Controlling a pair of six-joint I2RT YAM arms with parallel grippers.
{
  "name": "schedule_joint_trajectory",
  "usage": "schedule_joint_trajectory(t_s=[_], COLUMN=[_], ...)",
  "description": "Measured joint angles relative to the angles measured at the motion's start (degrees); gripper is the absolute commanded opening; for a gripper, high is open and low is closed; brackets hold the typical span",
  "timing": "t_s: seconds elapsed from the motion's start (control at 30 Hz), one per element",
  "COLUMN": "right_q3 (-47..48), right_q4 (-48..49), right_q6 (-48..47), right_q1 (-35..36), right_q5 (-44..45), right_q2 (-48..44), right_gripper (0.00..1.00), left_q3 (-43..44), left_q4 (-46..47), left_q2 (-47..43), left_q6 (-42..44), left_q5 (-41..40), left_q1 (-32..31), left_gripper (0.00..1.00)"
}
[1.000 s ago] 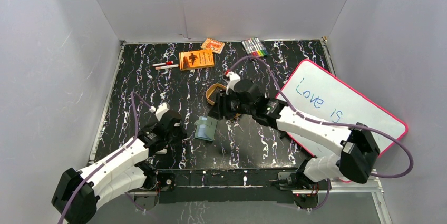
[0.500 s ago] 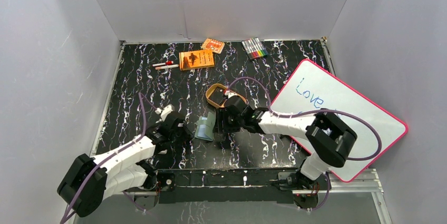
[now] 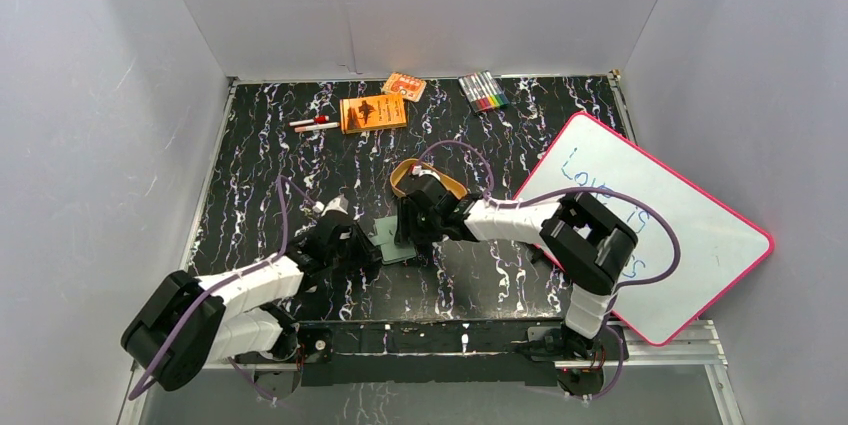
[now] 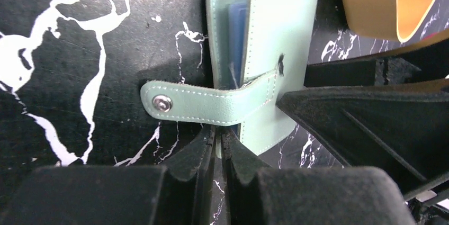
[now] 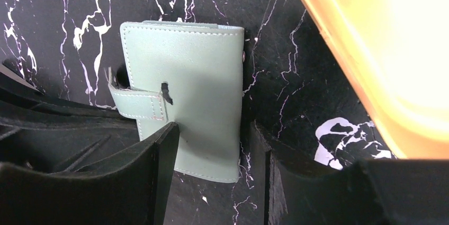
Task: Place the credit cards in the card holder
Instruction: Close the card holder at the center of the board.
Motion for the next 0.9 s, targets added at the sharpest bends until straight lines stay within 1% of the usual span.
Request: schedule_joint_trajectory(t_s=[0.13,0.2,0.27,0.4,0.5,0.63,0.73,0.8,0.9], right_q3=[0.6,1.3,2.2,3.1,3.1,3.1,3.1,3.1,3.1], right_q4=[0.0,-0.1,-0.1,0.1,0.1,0.1,0.1,0.1,0.1], right_q6=[-0.3,-0.6,-0.8,-1.2,-1.2,-1.2,-1.2,-1.3,-1.4], right_q1=[0.3,0.5,0.8,1.2,1.2,1.2,1.2,1.2,1.3], right_q5=[0.0,-0.1,0.0,0.0,0.1,0.1,0.2,0.2,0.2], right_q2=[0.6,1.2,2.0,2.9,2.9,2.9,2.9,2.9,2.9], right_gripper=[0.60,0.60,0.60,0.60,0.60,0.60,0.61,0.61,0.61], left_q3=[-1.2,-1.7,-1.8,-1.8,-1.6,-1.0,1.2,3.0,6.0], left_q4=[2.3,2.4,1.3,-4.1,-9.2,-15.5,-19.8,-20.7,-19.3], left_q2=[0.0,-0.7,-1.7,-6.0,-10.0,-13.8,-15.1,-15.5,-15.0], left_q6=[0.3,0.3,0.3,0.6,0.3,-0.7,-1.3,-1.3,-1.2], left_q5=[2.0,2.4,2.4,1.3,-0.3,-1.6,-2.7,-3.1,-3.1], left_q1=[0.0,0.0,0.0,0.0,0.0,0.0,0.0,0.0,0.0], left_gripper=[0.08,0.11,0.18,0.34,0.39,0.40,0.40,0.39,0.34])
